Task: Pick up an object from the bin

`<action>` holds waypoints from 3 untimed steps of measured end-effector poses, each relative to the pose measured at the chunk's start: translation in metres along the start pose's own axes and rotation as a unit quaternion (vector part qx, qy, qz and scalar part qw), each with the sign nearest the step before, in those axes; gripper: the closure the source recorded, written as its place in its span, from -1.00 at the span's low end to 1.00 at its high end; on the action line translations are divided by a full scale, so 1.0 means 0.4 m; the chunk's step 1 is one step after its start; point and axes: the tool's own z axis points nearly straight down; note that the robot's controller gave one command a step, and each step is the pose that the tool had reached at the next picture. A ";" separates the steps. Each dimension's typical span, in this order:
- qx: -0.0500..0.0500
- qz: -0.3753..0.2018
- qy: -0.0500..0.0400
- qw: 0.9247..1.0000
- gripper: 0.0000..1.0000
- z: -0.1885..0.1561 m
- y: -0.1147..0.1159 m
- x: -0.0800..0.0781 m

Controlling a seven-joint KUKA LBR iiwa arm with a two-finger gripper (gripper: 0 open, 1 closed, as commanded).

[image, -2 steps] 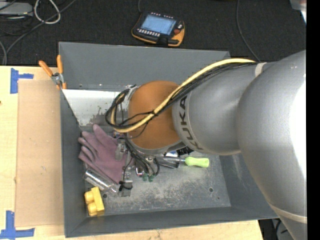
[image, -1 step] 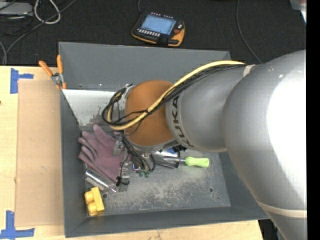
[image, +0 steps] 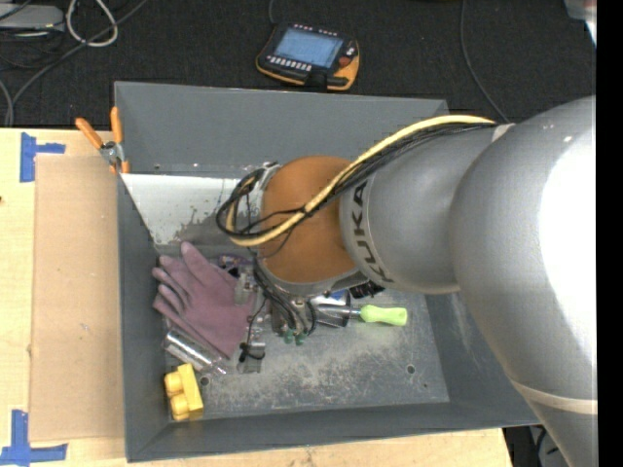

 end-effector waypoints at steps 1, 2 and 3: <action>0.000 0.002 -0.001 1.000 1.00 0.095 0.042 -0.009; 0.000 0.002 -0.001 1.000 1.00 0.095 0.042 -0.009; 0.000 -0.103 -0.001 0.995 1.00 0.064 -0.032 -0.027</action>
Offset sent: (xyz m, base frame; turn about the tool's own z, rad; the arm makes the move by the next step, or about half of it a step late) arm 0.0000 0.0000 0.0000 0.0000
